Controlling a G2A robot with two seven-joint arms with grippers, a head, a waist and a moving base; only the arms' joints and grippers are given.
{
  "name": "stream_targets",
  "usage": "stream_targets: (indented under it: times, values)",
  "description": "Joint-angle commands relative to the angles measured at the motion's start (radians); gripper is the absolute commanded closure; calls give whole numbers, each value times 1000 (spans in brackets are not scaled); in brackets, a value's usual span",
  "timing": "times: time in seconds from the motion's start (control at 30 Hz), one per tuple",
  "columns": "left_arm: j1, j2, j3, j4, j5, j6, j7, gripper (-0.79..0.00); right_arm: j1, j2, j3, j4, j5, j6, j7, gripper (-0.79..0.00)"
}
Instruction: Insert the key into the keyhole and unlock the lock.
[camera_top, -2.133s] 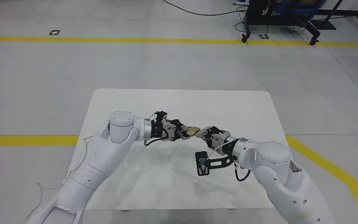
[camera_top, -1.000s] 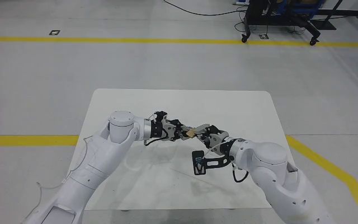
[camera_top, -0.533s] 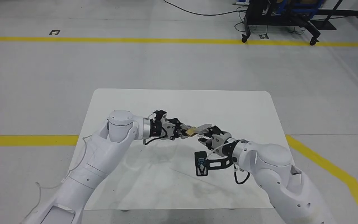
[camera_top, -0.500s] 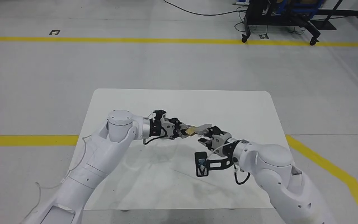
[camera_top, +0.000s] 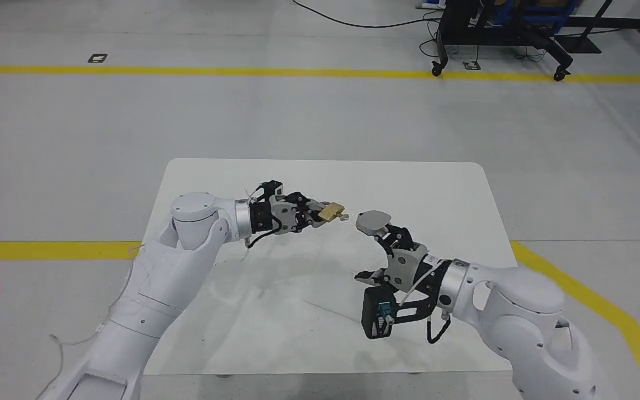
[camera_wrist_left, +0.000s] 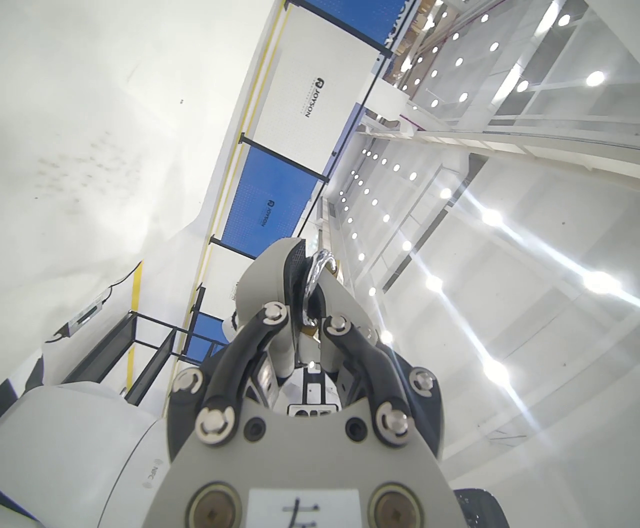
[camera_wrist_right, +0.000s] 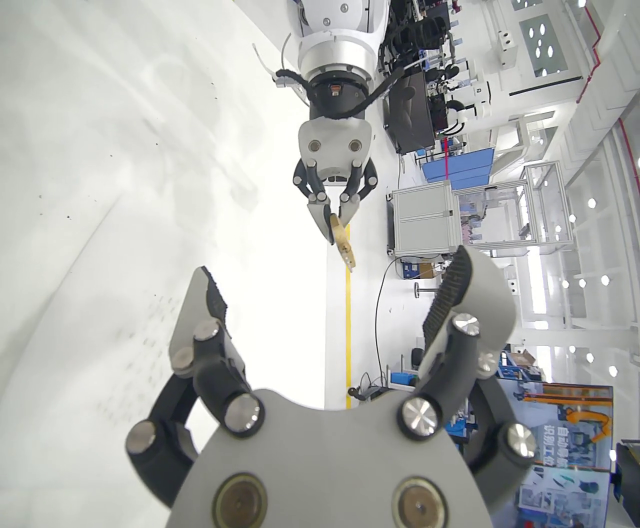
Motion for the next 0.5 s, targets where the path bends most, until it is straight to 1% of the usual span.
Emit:
stream_targets:
  times: [0.0,0.07,0.13,0.2,0.27,0.3,0.33,0.37,0.4,0.47]
  values:
    - [20,4,-17,-23,-15,-7,0,0,0,0,0,0,0,0,0,-785]
    - [38,7,-26,-50,-4,-14,14,0,0,0,0,0,0,0,0,-785]
    - [55,10,-32,-75,-11,-13,14,0,-8,-2,-13,27,53,-6,-10,-785]
    - [68,13,-41,-94,-9,-17,20,0,-2,-8,-19,76,201,-9,-66,-785]
    - [83,16,-54,-107,-11,-29,20,0,8,-12,-12,153,369,-58,-73,-785]
    - [91,20,-64,-107,1,-34,24,0,20,-13,-9,191,448,-100,-53,-683]
    - [98,23,-75,-106,16,-41,30,0,34,-13,-11,218,525,-144,-37,-323]
    - [105,27,-86,-104,29,-47,30,0,50,-13,-12,245,601,-182,-19,-212]
    - [109,30,-97,-100,32,-51,28,0,59,-11,-30,270,669,-184,11,0]
    - [108,35,-105,-106,67,-60,36,0,81,-2,-80,307,818,-184,90,0]
